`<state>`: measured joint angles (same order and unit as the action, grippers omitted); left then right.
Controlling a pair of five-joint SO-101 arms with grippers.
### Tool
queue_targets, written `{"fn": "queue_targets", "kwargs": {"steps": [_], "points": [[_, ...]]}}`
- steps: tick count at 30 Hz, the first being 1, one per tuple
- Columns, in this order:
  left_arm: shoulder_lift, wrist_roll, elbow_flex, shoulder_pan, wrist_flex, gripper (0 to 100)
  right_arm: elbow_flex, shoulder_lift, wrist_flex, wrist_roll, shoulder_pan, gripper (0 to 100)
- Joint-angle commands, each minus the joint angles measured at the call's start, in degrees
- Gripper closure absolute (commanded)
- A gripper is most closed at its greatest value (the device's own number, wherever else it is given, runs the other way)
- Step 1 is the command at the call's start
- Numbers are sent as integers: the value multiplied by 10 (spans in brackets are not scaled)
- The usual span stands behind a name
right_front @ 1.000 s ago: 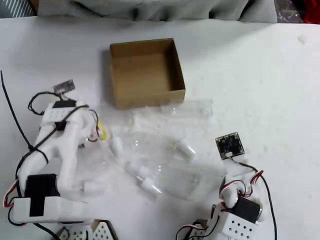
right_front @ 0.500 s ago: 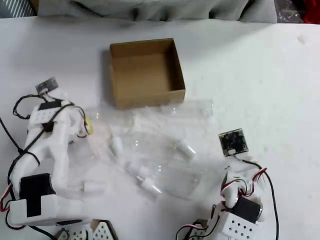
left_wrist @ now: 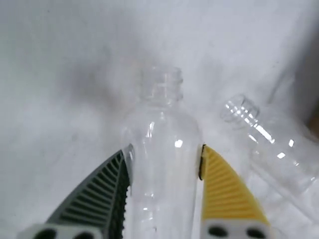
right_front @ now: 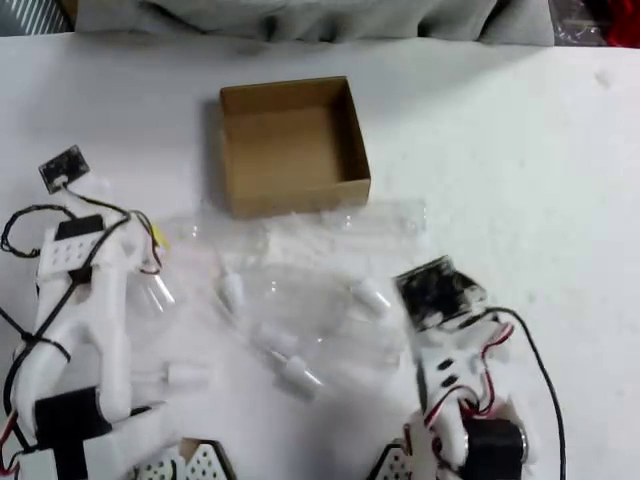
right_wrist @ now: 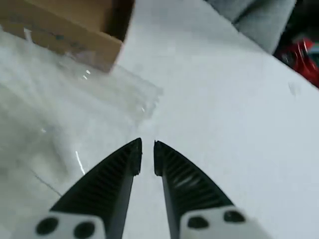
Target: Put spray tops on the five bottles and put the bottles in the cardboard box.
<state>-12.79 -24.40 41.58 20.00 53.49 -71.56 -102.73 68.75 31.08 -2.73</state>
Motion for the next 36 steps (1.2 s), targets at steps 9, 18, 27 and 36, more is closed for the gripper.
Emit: {"fn": "queue_targets", "kwargs": {"steps": [9,18,27,36], "points": [[-50,4,8,35,-49,979,155,288,57,-32,-341,980],[-43,4,7,36,-66,979,176,474,50,-82,-548,918],[-26,4,3,37,-66,979,78,571,-87,-120,-571,892],[-22,4,3,37,-66,979,69,641,-131,-125,-538,883]]}}
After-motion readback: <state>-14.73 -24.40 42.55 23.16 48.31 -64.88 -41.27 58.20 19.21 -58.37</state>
